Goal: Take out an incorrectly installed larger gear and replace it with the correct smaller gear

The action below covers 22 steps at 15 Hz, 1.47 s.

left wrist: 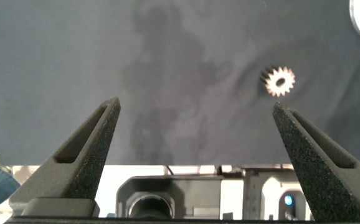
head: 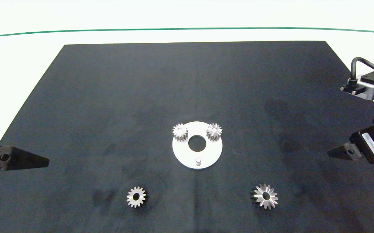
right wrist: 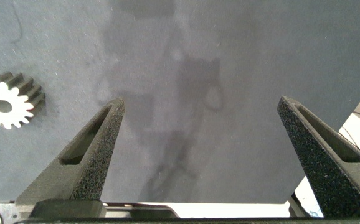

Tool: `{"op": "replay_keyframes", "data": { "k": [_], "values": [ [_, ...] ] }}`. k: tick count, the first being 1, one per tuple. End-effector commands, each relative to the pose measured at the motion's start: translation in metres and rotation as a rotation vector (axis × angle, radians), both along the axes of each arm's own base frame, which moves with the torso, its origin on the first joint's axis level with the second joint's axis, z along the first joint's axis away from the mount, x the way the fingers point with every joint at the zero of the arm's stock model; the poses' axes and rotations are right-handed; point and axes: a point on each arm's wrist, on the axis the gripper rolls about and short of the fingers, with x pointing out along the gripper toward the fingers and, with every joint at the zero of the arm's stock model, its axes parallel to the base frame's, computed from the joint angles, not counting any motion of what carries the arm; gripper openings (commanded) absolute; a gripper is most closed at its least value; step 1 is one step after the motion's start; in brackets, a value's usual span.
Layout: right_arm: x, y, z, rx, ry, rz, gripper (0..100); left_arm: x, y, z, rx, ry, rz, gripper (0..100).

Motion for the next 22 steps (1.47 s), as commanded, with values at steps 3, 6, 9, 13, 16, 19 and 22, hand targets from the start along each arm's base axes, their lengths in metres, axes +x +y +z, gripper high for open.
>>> {"op": "replay_keyframes", "data": {
  "k": [3, 6, 9, 13, 16, 19, 22],
  "values": [
    [-0.009, -0.005, 0.007, 0.004, -0.034, 0.000, 100, 0.033, -0.068, -0.029, -0.045, 0.132, -0.055, 100],
    [-0.006, -0.007, 0.008, 0.000, -0.054, -0.005, 100, 0.042, -0.096, -0.050, 0.018, 0.136, -0.018, 100],
    [-0.005, -0.007, 0.008, 0.001, -0.058, -0.008, 100, 0.034, -0.119, -0.074, 0.107, 0.146, -0.084, 100],
    [-0.005, -0.007, 0.009, 0.003, -0.059, -0.006, 100, 0.036, -0.135, -0.085, 0.114, 0.139, -0.107, 100],
    [-0.005, -0.007, 0.008, 0.003, -0.057, -0.006, 100, 0.043, -0.146, -0.100, 0.111, 0.107, -0.094, 100],
    [-0.004, -0.007, 0.008, 0.001, -0.056, -0.005, 100, 0.048, -0.149, -0.107, 0.130, 0.104, -0.074, 100],
    [-0.004, -0.007, 0.008, 0.004, -0.058, -0.003, 100, 0.050, -0.151, -0.111, 0.143, 0.114, -0.067, 100]
  ]
}}
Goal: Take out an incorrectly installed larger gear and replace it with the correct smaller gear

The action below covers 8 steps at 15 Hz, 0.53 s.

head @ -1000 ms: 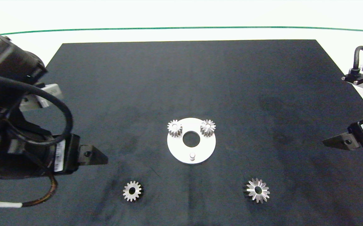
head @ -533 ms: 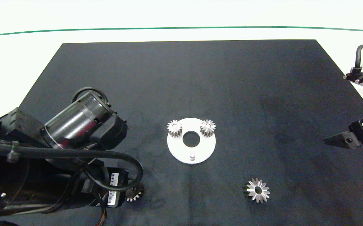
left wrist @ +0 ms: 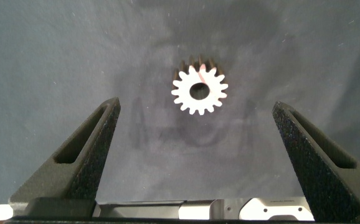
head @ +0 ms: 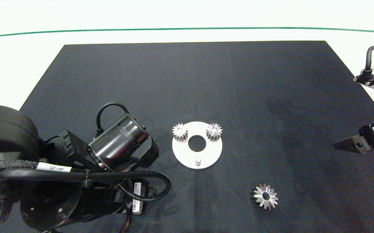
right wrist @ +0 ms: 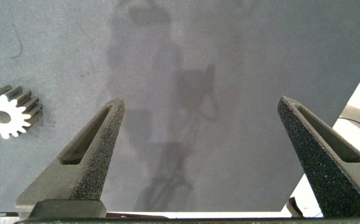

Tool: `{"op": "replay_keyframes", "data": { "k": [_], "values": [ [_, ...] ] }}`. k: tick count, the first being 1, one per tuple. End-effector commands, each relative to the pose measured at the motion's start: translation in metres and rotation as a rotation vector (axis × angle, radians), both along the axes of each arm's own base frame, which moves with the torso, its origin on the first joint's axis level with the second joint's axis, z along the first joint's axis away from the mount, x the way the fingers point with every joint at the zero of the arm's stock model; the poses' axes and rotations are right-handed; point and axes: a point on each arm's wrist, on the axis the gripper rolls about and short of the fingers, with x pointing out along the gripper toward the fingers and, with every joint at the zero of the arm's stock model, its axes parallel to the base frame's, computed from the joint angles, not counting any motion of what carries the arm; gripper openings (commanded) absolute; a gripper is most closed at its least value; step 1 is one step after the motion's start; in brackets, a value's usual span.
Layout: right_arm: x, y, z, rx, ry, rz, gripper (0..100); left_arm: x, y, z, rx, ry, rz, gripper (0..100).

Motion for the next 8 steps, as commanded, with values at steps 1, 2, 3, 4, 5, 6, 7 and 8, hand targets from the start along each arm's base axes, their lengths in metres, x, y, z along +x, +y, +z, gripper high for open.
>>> {"op": "replay_keyframes", "data": {
  "k": [1, 2, 3, 4, 5, 6, 7, 8],
  "values": [
    [0.002, 0.001, -0.001, -0.003, 0.001, 0.000, 100, 0.003, -0.002, -0.006, 0.027, 0.012, 0.011, 100],
    [0.002, 0.001, -0.001, -0.002, -0.001, 0.000, 100, 0.004, -0.003, -0.008, 0.033, 0.013, 0.012, 100],
    [0.002, 0.001, -0.001, -0.002, -0.002, 0.000, 100, 0.005, -0.004, -0.010, 0.037, 0.018, 0.013, 100],
    [0.002, 0.001, -0.001, -0.001, -0.004, 0.000, 100, 0.006, -0.005, -0.012, 0.042, 0.023, 0.015, 100],
    [0.002, 0.001, -0.001, -0.001, -0.004, 0.000, 100, 0.007, -0.006, -0.012, 0.042, 0.023, 0.017, 100],
    [0.002, 0.001, -0.001, -0.001, -0.002, -0.001, 100, 0.009, -0.007, -0.014, 0.037, 0.024, 0.031, 100],
    [0.003, 0.001, -0.001, -0.001, -0.004, -0.002, 100, 0.011, -0.009, -0.016, 0.034, 0.029, 0.045, 100],
    [0.003, 0.001, -0.001, -0.001, -0.004, -0.002, 100, 0.011, -0.010, -0.016, 0.036, 0.029, 0.047, 100]
  ]
}}
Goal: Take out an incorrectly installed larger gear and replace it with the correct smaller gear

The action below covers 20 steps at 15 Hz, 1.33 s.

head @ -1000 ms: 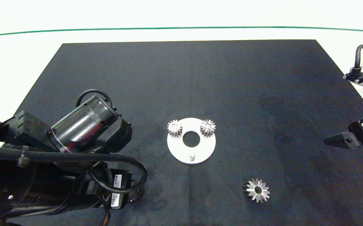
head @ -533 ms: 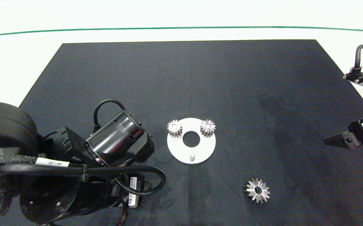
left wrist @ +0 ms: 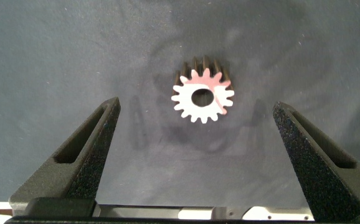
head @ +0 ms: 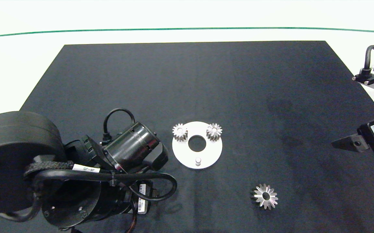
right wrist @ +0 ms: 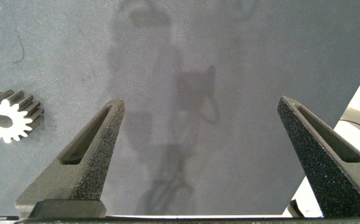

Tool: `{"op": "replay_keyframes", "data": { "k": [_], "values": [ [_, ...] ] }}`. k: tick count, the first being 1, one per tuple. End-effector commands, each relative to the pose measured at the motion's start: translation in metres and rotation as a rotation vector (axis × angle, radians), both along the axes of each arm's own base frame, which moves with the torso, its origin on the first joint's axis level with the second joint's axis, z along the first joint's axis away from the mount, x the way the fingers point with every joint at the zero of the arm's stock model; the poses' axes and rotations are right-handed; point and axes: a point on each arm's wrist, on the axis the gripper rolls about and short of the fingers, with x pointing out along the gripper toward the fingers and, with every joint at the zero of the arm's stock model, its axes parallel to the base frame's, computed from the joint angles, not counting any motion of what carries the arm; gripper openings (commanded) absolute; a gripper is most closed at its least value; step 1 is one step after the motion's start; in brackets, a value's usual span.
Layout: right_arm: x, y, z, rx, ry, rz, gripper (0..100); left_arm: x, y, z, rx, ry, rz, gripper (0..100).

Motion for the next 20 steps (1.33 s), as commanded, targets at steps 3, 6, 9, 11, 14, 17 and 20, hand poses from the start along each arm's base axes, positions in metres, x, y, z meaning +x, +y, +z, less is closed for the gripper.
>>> {"op": "replay_keyframes", "data": {
  "k": [3, 6, 9, 11, 14, 17, 20],
  "values": [
    [0.001, 0.000, -0.001, -0.004, 0.009, 0.000, 100, 0.007, 0.001, -0.007, 0.024, 0.018, 0.028, 100],
    [0.000, 0.000, -0.002, -0.004, 0.009, 0.000, 100, 0.009, 0.002, -0.008, 0.025, 0.022, 0.033, 99],
    [0.002, 0.001, -0.001, -0.002, 0.002, 0.000, 100, 0.010, 0.000, -0.011, 0.033, 0.034, 0.033, 93],
    [0.002, 0.001, -0.001, 0.003, -0.008, -0.001, 100, 0.010, -0.002, -0.014, 0.037, 0.039, 0.031, 90],
    [0.005, -0.002, 0.000, 0.010, -0.020, -0.018, 100, 0.009, -0.004, -0.017, 0.026, 0.042, 0.021, 84],
    [0.005, -0.002, 0.000, 0.011, -0.025, -0.018, 100, 0.008, -0.006, -0.022, 0.004, 0.030, 0.031, 78],
    [0.006, -0.003, 0.000, 0.013, -0.026, -0.023, 100, 0.010, -0.010, -0.026, -0.002, 0.025, 0.029, 72]
  ]
}}
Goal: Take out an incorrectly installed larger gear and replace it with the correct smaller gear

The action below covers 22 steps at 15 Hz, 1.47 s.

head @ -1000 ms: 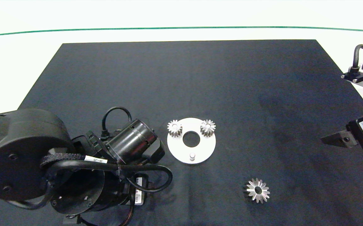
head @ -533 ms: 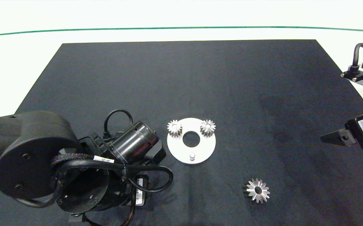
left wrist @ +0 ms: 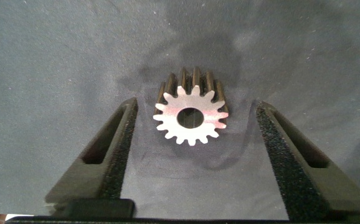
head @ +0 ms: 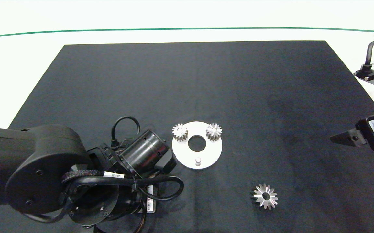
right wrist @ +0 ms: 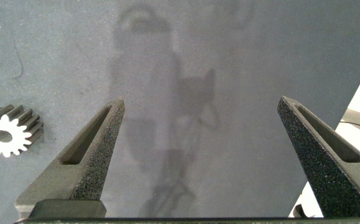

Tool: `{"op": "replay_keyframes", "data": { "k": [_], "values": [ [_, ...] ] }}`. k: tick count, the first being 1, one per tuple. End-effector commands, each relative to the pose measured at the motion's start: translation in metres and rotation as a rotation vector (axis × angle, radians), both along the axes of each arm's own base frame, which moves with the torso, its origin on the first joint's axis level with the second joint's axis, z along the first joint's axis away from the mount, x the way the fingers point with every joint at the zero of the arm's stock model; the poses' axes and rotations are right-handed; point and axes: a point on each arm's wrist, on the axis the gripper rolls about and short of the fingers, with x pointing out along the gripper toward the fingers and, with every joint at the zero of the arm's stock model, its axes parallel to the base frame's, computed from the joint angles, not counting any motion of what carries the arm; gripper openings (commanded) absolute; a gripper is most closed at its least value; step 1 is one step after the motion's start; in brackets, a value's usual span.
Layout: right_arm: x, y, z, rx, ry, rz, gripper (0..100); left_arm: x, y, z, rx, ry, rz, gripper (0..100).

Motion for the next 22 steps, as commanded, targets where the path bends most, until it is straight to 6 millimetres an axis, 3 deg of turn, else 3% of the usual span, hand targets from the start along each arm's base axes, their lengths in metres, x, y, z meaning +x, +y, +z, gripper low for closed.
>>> {"op": "replay_keyframes", "data": {
  "k": [1, 10, 15, 22],
  "values": [
    [0.0003, -0.0003, -0.0007, -0.003, 0.006, -0.002, 100, -0.0014, -0.0021, -0.0051, 0.016, 0.013, -0.004, 69],
    [0.0008, -0.0005, -0.0010, -0.004, 0.007, -0.004, 100, -0.0013, -0.0027, -0.0033, 0.003, -0.001, -0.004, 52],
    [0.0010, -0.0005, -0.0035, -0.004, 0.006, -0.003, 100, -0.0044, -0.0040, -0.0021, -0.002, -0.005, -0.012, 51],
    [-0.0021, -0.0014, -0.0022, -0.001, -0.002, -0.004, 100, -0.0034, -0.0077, -0.0040, -0.012, -0.009, -0.010, 36]
  ]
}}
